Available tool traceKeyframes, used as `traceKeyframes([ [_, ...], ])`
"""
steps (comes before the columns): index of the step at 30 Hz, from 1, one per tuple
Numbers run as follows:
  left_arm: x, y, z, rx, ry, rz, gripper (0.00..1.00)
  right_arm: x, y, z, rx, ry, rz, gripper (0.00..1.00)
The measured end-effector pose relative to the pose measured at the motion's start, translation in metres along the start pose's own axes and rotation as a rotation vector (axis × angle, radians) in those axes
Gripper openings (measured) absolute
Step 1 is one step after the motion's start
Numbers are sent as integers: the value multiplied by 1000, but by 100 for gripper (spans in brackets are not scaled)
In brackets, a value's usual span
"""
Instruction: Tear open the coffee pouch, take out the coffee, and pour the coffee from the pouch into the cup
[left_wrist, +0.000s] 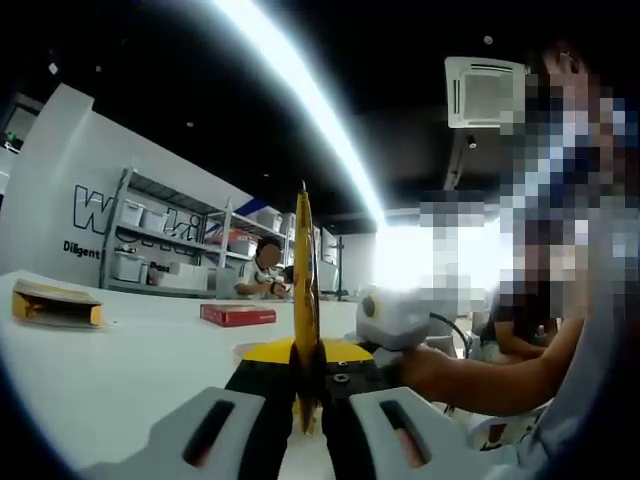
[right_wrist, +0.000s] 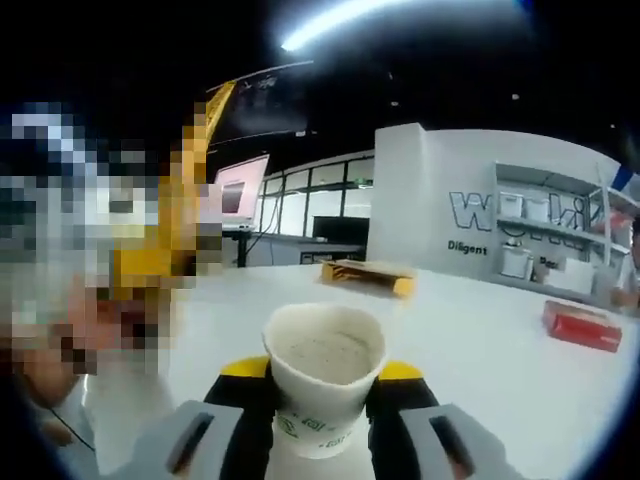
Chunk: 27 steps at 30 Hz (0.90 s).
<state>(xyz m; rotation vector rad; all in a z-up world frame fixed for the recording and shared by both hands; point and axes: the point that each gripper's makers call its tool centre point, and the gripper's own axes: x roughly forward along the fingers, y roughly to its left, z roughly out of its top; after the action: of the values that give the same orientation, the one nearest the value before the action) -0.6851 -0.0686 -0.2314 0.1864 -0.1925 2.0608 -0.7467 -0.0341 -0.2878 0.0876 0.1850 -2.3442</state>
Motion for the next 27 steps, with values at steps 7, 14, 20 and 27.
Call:
traceKeyframes([
  [7,1,0,1,-5,-4,-3,10,3,1,-15,-58,38,-13,45],
  [14,0,0,1,-5,-4,-2,10,0,16,-14,-24,44,31,43],
  [20,0,0,1,-3,-3,-1,10,-7,19,-9,4,33,17,36],
  [27,0,0,1,-5,-5,-2,10,-5,9,-18,-69,53,22,47],
])
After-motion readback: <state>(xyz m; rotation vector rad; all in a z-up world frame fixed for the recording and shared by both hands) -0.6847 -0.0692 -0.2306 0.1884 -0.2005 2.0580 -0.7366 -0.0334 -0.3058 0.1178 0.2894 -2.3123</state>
